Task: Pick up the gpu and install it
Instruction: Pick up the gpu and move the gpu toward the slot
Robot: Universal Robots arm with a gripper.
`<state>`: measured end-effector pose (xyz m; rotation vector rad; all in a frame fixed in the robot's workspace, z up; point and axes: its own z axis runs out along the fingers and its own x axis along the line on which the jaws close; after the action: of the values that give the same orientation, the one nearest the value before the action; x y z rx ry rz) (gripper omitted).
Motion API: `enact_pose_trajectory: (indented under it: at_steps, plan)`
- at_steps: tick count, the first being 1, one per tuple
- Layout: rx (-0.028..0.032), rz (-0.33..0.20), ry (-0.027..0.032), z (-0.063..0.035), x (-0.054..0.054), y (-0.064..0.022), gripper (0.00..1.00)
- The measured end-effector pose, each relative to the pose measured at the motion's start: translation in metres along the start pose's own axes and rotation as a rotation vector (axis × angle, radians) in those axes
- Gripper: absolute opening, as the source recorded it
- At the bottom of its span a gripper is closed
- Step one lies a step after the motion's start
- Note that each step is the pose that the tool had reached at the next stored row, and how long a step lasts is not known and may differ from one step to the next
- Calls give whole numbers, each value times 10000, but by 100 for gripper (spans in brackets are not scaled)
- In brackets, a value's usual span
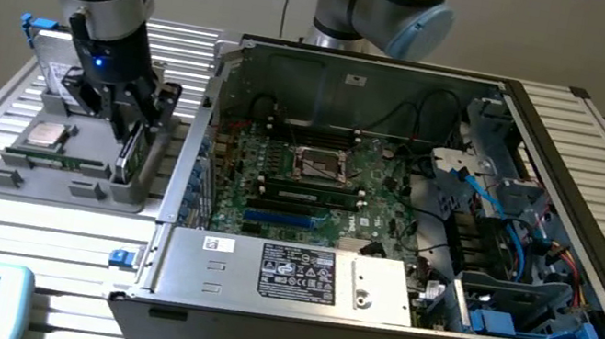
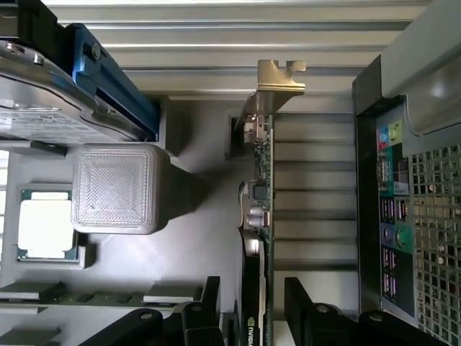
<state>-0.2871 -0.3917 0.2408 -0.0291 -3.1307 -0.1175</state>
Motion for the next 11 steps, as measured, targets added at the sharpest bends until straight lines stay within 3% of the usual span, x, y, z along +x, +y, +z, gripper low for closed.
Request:
enact_pose_trajectory:
  at_steps: [4,11]
  plan:
    - [-1,241,-13,27,0,3,48]
    - [-21,243,57,64,-2,0,48]
